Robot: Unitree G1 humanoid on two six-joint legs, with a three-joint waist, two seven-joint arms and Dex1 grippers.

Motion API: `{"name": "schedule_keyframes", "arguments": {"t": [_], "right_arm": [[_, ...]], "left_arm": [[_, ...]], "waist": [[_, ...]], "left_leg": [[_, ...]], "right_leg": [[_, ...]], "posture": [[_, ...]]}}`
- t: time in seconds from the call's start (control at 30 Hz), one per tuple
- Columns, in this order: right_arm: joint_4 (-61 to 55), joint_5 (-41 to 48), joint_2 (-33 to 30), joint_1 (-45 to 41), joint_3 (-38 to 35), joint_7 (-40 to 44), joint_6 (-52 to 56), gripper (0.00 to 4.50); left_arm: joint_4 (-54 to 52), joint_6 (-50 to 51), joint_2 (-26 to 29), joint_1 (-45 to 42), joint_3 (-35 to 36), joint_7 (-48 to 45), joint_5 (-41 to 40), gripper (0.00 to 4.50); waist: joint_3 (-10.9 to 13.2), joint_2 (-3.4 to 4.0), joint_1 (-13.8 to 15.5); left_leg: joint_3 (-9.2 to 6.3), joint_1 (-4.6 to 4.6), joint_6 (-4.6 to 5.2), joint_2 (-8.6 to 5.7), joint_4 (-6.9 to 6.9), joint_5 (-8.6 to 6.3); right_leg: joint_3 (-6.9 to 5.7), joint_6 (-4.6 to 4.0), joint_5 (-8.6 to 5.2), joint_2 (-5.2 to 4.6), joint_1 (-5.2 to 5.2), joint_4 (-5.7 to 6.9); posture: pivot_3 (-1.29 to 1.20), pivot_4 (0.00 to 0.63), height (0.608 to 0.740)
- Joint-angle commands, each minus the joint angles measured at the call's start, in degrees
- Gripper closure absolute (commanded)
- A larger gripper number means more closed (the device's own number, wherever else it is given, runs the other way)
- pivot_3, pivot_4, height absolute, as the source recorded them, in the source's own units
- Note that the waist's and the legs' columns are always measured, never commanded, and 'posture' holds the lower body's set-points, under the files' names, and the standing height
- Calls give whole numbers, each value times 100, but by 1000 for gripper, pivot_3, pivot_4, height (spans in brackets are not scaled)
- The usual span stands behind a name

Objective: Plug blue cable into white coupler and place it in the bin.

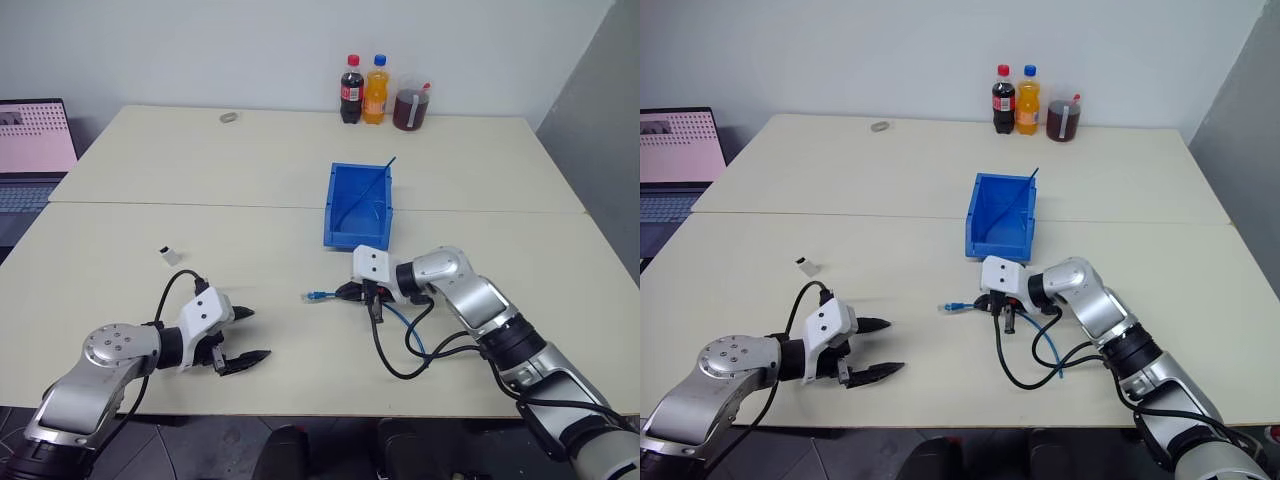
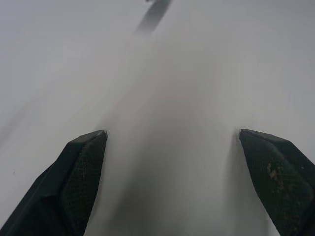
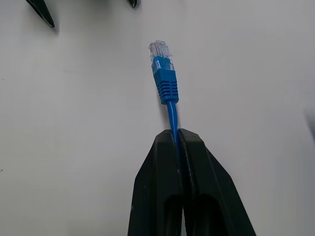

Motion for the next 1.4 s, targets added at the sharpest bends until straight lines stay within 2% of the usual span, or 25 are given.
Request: {"name": "schedule_keyframes", "arguments": {"t": [0.03, 0.23, 0.5, 0.63, 0.9, 0.93, 1.03, 1.4], "right_arm": [[47, -174, 56, -164, 52, 17, -374, 3619], [-299, -118, -72, -58, -37, 255, -270, 2205], [-1927, 368, -760, 548, -472, 504, 757, 324], [-2780, 606, -1005, 1014, -720, 303, 1455, 324], [-3707, 981, -1283, 1580, -1126, -140, 2323, 324], [-3795, 1019, -1294, 1641, -1175, -207, 2404, 262], [-3934, 1102, -1305, 1725, -1242, -378, 2544, 262], [-4135, 1243, -1248, 1820, -1305, -1013, 2727, 262]], "left_arm": [[11, -106, 24, 60, 132, -18, -5, 0], [225, -78, -74, -261, -82, -53, 43, 0], [927, 53, -513, -1563, -903, -16, 524, 0], [1069, 144, -800, -2011, -1236, -46, 675, 0], [1120, 353, -910, -2266, -1665, -190, 915, 0], [1115, 397, -915, -2279, -1706, -188, 941, 282], [1090, 473, -942, -2280, -1784, -195, 972, 522], [735, 661, -942, -1944, -1929, -288, 902, 2801]], "waist": [[0, 0, -8], [1, 1, -11], [-3, -4, 30], [-3, -5, 17], [-4, -5, -12], [-4, -5, -11], [-6, -8, -10], [-9, -8, -10]], "left_leg": [[0, 0, 0, 2, 0, 0], [-3, 5, 0, 8, 1, 0], [-12, 3, 1, -5, 6, 0], [-17, 2, 0, -6, 7, 0], [-23, 9, 0, -5, 7, 0], [-24, 9, 0, -4, 7, 1], [-22, 11, 1, -6, 9, 0], [-20, 14, 0, -6, 9, 0]], "right_leg": [[0, -1, -1, 0, -1, 3], [-1, -8, -5, 9, 0, 9], [-14, -3, -3, 13, 11, 6], [-16, -2, -2, 14, 15, 5], [-16, 5, -7, 23, 21, 8], [-16, 6, -8, 22, 22, 8], [-14, 11, -10, 19, 28, 5], [-11, 27, -17, 18, 30, 4]], "posture": [[0, 150, 740], [0, 150, 740], [0, 150, 740], [0, 150, 740], [0, 150, 740], [0, 150, 740], [0, 150, 740], [0, 150, 740]]}}
